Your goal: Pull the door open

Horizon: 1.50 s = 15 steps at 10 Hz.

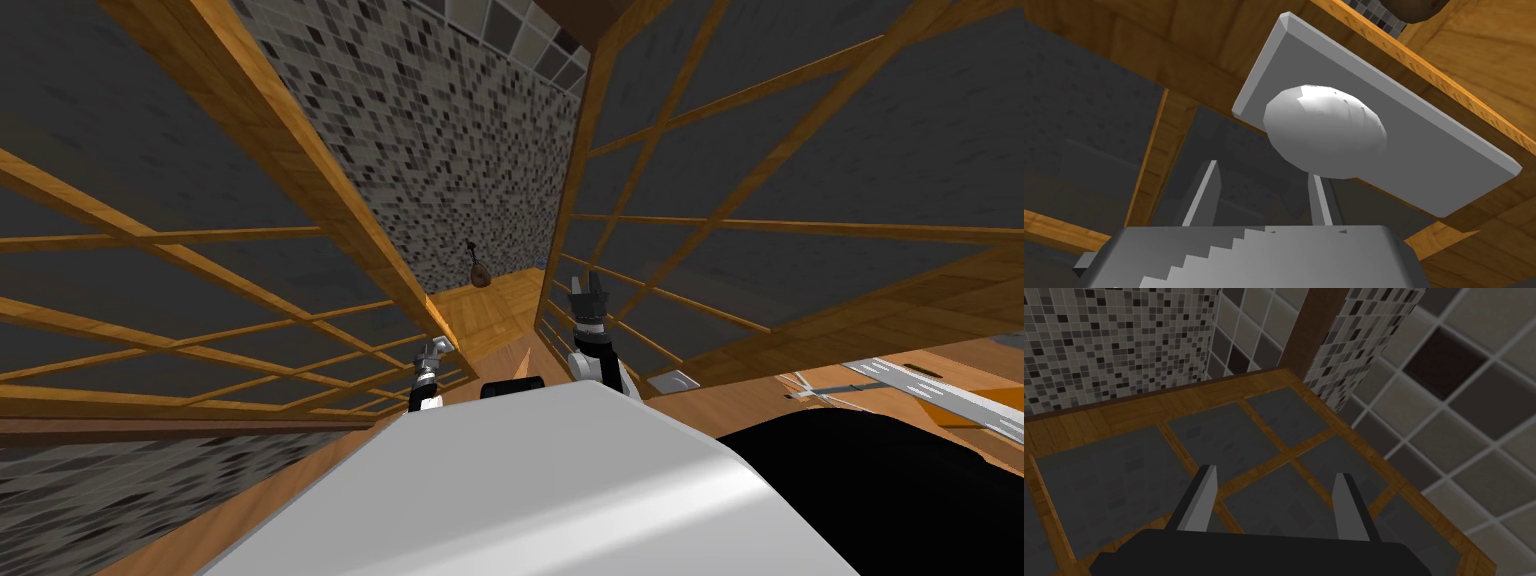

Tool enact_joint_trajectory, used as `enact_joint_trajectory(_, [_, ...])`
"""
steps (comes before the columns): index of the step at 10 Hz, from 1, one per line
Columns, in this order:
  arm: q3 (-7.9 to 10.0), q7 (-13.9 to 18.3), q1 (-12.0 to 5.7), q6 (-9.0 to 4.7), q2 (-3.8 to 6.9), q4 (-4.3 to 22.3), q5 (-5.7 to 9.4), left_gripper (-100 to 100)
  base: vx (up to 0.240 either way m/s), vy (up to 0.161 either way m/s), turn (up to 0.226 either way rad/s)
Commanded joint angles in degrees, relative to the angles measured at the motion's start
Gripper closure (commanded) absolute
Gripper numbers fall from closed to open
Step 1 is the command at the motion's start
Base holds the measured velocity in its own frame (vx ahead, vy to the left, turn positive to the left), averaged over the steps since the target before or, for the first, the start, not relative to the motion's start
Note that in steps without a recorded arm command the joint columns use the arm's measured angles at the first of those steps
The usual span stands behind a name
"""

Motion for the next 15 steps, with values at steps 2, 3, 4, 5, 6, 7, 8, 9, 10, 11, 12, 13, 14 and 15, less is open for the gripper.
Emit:
enact_joint_trajectory(2, [-2.12,4.17,-0.21,0.00,-1.46,-0.23,1.16,-100,-0.052,0.007,-0.019])
enact_joint_trajectory(3, [-2.12,4.61,-0.21,0.00,-1.46,-0.23,1.16,-100,-0.053,0.004,-0.040])
enact_joint_trajectory(4, [-2.56,6.66,-0.27,0.05,-1.56,-0.34,2.29,-100,-0.062,0.001,-0.051])
enact_joint_trajectory(5, [-2.56,6.96,-0.27,0.05,-1.56,-0.34,2.29,-100,-0.047,0.008,-0.024])
enact_joint_trajectory(6, [-3.01,9.32,-0.32,0.09,-1.66,-0.44,3.46,-100,-0.049,0.000,-0.024])
enact_joint_trajectory(7, [-3.01,9.32,-0.32,0.09,-1.66,-0.44,3.46,-100,-0.043,-0.004,-0.007])
enact_joint_trajectory(8, [-3.47,11.62,-0.38,0.14,-1.76,-0.55,4.65,-100,-0.052,0.008,-0.046])
enact_joint_trajectory(9, [-3.94,13.06,-0.44,0.19,-1.86,-0.66,5.86,-100,-0.073,0.021,-0.062])
enact_joint_trajectory(10, [-3.94,14.06,-0.44,0.19,-1.86,-0.66,5.86,-100,-0.056,0.018,-0.024])
enact_joint_trajectory(11, [-3.94,14.06,-0.44,0.19,-1.86,-0.66,5.86,-100,-0.022,0.012,0.008])
enact_joint_trajectory(12, [-4.41,16.33,-0.50,0.24,-1.96,-0.77,7.06,-100,-0.049,0.009,-0.036])
enact_joint_trajectory(13, [-4.41,16.43,-0.50,0.24,-1.96,-0.77,7.06,-100,-0.039,0.000,-0.063])
enact_joint_trajectory(14, [-4.41,16.43,-0.50,0.24,-1.96,-0.77,7.06,-100,-0.014,0.002,0.003])
enact_joint_trajectory(15, [-4.41,16.43,-0.50,0.24,-1.96,-0.77,7.06,-100,-0.006,-0.006,0.037])
